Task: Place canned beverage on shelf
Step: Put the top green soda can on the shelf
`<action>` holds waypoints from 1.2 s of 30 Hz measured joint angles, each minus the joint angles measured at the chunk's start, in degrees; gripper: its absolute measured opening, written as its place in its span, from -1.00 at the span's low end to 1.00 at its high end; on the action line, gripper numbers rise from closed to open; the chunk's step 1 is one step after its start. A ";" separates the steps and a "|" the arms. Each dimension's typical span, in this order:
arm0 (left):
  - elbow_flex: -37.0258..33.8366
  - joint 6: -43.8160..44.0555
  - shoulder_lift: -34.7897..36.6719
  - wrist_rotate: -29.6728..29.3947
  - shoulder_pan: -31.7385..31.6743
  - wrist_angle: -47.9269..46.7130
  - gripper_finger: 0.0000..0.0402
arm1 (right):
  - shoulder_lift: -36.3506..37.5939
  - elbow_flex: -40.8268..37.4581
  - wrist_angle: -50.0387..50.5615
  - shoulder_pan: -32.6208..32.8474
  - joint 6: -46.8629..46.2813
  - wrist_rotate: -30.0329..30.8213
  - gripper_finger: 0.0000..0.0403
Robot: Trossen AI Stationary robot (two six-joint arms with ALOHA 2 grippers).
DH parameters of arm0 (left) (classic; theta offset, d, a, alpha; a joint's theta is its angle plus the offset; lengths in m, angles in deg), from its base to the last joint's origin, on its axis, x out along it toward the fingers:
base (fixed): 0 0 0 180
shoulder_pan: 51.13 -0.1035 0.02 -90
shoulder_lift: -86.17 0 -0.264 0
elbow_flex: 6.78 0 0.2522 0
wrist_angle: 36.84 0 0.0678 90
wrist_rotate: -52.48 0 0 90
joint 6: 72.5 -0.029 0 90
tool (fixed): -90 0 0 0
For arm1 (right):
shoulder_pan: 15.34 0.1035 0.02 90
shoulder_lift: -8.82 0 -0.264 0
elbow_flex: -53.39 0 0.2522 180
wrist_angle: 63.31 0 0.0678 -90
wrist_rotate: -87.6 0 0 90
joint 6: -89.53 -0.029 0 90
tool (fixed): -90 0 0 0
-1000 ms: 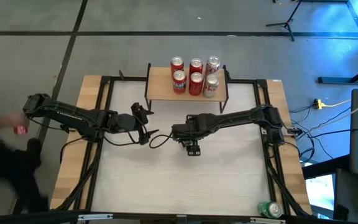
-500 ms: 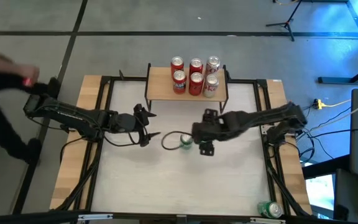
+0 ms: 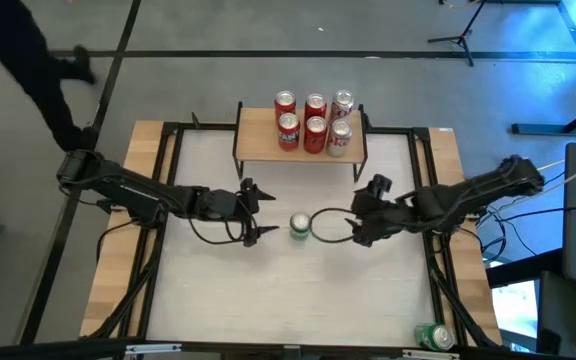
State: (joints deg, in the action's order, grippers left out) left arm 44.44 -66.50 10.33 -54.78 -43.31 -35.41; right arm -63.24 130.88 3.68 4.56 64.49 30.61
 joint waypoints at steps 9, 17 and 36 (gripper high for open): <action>6.01 5.85 -8.64 -9.28 4.35 -0.31 0.96 | 11.79 -16.72 -12.02 0.00 2.52 3.47 0.82; 14.75 8.29 -17.04 -20.92 11.84 -1.44 0.96 | 13.80 -20.77 -12.74 0.00 3.44 3.11 0.82; 29.91 29.93 -40.99 -53.00 21.11 -3.65 0.96 | 13.84 -20.77 -10.07 0.00 7.54 -1.74 0.82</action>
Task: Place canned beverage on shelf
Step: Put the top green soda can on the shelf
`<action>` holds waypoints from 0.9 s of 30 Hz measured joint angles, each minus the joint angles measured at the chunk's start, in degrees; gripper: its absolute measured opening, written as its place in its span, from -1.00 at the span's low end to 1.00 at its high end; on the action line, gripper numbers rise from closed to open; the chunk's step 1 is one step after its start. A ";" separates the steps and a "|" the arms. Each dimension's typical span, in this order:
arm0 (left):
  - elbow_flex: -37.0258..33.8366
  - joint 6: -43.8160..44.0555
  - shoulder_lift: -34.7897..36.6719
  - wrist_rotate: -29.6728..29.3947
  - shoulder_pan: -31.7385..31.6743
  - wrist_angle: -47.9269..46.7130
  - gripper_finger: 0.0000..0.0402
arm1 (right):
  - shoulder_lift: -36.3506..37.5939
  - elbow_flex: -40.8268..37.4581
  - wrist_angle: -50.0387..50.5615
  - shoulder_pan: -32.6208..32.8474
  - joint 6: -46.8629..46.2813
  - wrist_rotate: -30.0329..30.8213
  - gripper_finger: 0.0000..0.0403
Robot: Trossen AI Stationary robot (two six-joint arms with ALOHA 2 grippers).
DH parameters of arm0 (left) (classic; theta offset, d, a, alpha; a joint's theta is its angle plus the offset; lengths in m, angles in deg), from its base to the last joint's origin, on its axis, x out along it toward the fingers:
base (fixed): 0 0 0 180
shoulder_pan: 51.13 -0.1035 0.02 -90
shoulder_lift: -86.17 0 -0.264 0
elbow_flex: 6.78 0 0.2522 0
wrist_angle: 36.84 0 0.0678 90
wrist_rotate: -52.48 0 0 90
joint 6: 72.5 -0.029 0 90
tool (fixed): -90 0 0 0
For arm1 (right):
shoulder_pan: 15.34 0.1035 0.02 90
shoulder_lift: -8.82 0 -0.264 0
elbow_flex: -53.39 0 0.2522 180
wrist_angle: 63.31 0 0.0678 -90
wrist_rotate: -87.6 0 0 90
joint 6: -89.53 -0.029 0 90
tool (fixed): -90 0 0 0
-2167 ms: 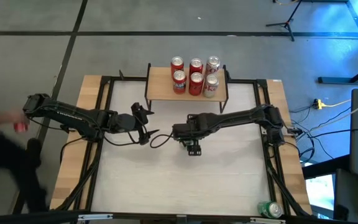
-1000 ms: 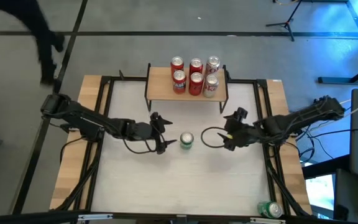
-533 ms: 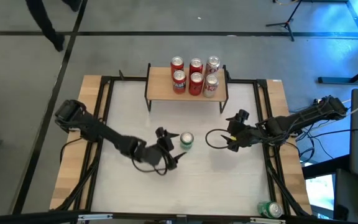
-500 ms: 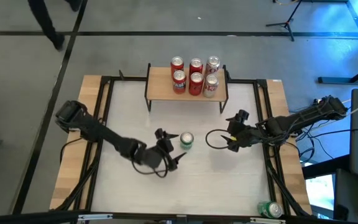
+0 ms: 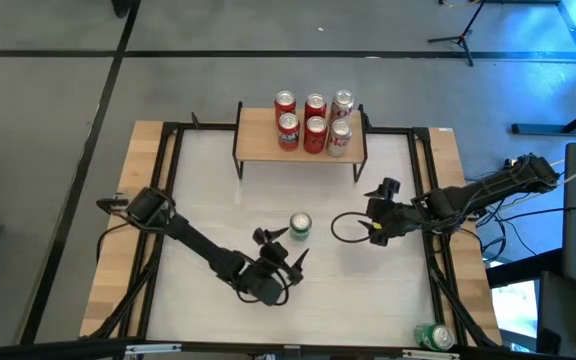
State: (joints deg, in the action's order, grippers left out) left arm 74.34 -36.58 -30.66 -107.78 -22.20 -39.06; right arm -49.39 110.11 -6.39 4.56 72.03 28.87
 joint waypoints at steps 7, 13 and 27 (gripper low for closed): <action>0.54 3.10 -1.85 -0.79 -1.93 0.20 0.96 | 0.00 0.00 1.06 0.00 0.00 -1.13 0.82; 0.63 4.24 -2.78 2.13 -4.50 1.08 0.96 | 0.00 0.00 1.07 0.00 0.00 -2.47 0.82; 0.58 2.24 -3.99 1.51 -9.89 2.63 0.96 | -0.04 0.02 0.36 0.00 0.01 -2.44 0.82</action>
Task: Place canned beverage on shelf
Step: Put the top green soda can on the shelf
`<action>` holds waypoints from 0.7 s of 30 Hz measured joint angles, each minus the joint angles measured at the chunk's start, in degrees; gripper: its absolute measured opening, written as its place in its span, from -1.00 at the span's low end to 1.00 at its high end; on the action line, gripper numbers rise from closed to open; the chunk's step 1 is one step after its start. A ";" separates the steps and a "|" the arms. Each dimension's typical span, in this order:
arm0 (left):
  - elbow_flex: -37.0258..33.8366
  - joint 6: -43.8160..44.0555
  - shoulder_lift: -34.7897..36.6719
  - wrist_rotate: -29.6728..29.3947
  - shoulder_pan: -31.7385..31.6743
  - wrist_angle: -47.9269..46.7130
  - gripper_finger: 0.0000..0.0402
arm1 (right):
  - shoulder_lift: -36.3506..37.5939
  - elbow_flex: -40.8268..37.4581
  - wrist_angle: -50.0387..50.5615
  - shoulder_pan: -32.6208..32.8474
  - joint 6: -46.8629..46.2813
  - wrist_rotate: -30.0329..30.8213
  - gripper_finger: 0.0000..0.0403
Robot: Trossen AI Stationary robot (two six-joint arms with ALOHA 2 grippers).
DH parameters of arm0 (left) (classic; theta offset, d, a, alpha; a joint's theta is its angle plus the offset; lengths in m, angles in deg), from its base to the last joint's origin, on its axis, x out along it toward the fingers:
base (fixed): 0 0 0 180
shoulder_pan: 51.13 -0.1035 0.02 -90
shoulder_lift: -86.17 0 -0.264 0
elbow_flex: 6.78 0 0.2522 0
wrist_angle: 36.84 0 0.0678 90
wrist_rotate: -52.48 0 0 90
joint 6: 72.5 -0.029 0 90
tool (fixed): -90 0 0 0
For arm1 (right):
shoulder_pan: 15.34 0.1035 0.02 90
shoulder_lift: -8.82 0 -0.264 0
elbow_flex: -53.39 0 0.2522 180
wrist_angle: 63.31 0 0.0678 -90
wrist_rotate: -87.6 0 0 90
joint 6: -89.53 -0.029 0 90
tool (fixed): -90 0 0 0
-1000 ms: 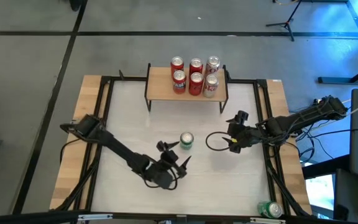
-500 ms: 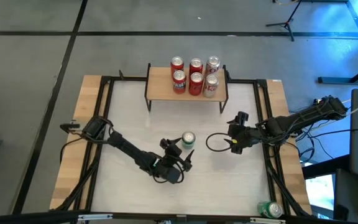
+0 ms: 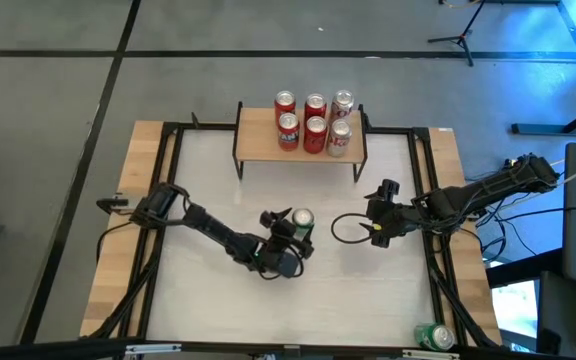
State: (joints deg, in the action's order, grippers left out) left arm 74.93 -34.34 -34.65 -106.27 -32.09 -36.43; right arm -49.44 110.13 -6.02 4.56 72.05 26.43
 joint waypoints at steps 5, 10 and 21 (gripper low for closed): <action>0.00 -3.80 0.00 0.97 -0.25 -0.21 0.96 | 0.00 0.00 0.06 0.00 -0.01 -0.04 0.82; 0.00 -7.59 0.00 1.86 2.34 -0.33 0.96 | 0.00 0.00 0.39 0.00 0.01 -0.90 0.82; 0.00 -8.48 0.01 -8.27 6.20 -6.99 0.96 | 0.00 0.00 0.33 0.00 -0.08 -1.48 0.82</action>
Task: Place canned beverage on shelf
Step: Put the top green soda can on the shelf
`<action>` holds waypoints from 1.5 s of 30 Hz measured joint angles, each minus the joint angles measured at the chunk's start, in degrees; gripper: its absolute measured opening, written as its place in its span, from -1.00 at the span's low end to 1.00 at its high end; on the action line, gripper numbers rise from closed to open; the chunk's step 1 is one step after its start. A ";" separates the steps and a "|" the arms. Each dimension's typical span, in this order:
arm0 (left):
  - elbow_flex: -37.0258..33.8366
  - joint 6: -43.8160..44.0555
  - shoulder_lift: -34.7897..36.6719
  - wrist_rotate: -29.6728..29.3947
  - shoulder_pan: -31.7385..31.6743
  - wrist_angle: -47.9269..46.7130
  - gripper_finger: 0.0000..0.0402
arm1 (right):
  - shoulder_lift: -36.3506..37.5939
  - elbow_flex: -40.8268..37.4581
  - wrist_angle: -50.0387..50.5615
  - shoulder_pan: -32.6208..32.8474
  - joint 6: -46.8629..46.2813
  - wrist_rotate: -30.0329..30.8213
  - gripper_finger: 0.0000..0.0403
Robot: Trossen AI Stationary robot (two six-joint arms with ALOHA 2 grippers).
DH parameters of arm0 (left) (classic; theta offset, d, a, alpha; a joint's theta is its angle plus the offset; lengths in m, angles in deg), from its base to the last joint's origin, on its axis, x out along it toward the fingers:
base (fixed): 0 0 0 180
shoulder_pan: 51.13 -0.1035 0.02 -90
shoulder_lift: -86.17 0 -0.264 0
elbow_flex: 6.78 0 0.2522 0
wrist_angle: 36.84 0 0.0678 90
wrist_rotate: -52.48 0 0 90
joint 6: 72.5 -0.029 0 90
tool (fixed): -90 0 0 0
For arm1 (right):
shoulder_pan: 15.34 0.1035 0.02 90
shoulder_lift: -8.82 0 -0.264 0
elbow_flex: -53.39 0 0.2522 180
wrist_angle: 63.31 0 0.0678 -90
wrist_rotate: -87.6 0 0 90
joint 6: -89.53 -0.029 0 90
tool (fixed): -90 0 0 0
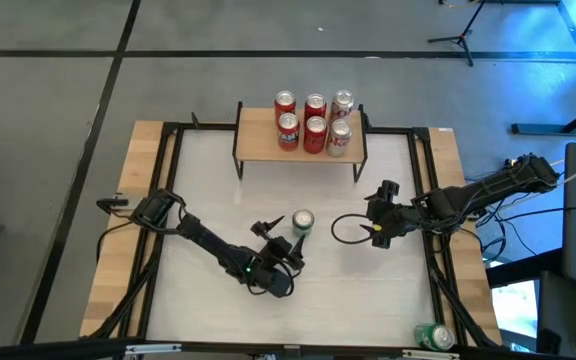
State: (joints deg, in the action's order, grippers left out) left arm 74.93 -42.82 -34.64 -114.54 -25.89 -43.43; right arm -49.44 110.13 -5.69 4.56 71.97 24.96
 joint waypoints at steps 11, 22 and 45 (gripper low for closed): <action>0.00 4.08 0.06 1.18 -2.13 -8.16 0.96 | 0.00 0.00 -0.29 0.00 -0.09 0.00 0.82; -0.04 4.43 0.06 -4.56 -5.02 -14.60 0.96 | 0.00 0.00 -0.29 0.00 -0.09 0.00 0.82; 0.00 23.56 3.75 2.71 -4.53 -5.07 0.96 | 0.00 0.02 -0.74 0.00 -0.11 -0.46 0.82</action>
State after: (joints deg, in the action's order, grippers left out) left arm 74.93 -19.26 -30.89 -111.83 -30.42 -48.50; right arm -49.44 110.15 -6.43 4.56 71.86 24.50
